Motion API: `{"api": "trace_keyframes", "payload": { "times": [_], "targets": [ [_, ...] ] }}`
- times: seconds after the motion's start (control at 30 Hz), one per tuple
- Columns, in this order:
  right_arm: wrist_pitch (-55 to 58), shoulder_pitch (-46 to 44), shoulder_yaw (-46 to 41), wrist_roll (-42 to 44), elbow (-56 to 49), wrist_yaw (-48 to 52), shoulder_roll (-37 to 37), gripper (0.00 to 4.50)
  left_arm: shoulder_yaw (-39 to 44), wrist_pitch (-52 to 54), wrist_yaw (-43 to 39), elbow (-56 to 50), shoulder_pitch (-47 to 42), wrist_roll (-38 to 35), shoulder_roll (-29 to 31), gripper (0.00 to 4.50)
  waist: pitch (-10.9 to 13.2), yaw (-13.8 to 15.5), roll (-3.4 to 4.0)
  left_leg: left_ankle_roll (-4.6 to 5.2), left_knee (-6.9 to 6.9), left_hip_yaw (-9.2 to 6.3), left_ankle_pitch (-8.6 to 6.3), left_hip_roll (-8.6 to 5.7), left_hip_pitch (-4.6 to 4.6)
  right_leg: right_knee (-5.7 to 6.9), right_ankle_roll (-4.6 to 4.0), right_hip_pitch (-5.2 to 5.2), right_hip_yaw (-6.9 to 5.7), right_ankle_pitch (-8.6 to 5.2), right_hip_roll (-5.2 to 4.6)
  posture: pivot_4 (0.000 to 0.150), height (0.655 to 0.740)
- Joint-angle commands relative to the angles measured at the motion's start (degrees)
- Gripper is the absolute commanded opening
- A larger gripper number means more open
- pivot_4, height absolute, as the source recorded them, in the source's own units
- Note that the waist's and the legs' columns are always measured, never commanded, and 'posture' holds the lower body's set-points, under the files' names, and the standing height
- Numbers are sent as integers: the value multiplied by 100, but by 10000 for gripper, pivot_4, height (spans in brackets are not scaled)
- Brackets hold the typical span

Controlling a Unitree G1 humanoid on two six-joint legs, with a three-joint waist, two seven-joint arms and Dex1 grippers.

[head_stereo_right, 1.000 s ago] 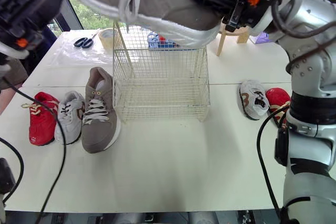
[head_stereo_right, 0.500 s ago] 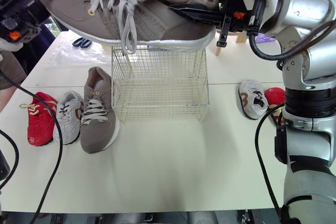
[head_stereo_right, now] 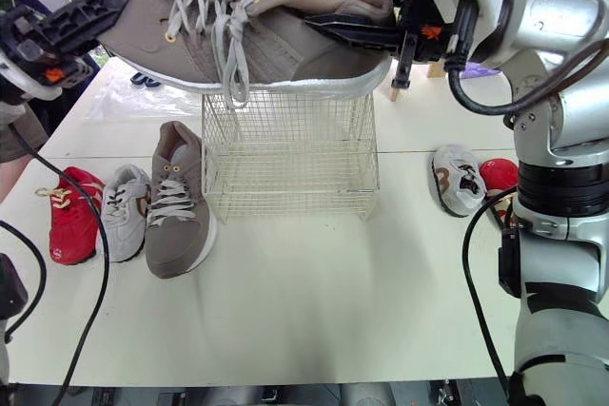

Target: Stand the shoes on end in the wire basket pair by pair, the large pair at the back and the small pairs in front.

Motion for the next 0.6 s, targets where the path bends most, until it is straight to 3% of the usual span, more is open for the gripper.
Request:
{"api": "trace_keyframes", "payload": {
  "times": [0.03, 0.13, 0.17, 0.33, 0.43, 0.6],
  "targets": [
    [389, 14, -629, 365, 277, -949, 359, 27533, 523, -493, 319, -723, 138, -281, -436, 4295, -1, 1, -2, -4, 0, 0, 3, 0, -1, 3, 0, -2, 0, 0, -4, 1500, 7400],
    [630, 302, -1401, 754, 681, -1815, 698, 42608, 977, -1151, 953, -1274, 543, -465, -1064, 4295, -7, 8, -12, -14, -1, 0, 8, -2, -2, 3, -1, -4, 0, 2, -16, 1500, 7400],
    [648, 353, -1602, 866, 768, -2059, 801, 44705, 1059, -1309, 1100, -1437, 637, -507, -1228, 4295, -7, 8, -12, -14, 0, 0, 8, -4, -4, 3, -1, -3, -1, 2, -20, 1500, 7400],
    [708, 703, -2731, 2006, 1151, -3580, 1751, 44705, 1212, -2721, 1748, -2407, 757, -297, -2567, 4295, -7, 27, -12, -16, 1, 1, 8, -11, -6, 3, 2, -5, 0, 4, -26, 1500, 7400],
    [1199, 1006, -2544, 3056, 819, -4005, 2932, 44705, 788, -3394, 1806, -2681, 546, -38, -3633, 4295, -21, 8, -36, -16, 0, 2, 8, -11, -5, -1, 5, -1, -1, 7, -24, 1500, 7400],
    [1356, 1034, -2047, 3247, 429, -4192, 3656, 44705, 507, -3457, 1586, -2444, 372, 21, -3855, 4295, -8, -24, -11, -9, -4, 26, 17, -8, -4, 17, 5, -16, 10, 7, -2, 1500, 7400]
  ]
}}
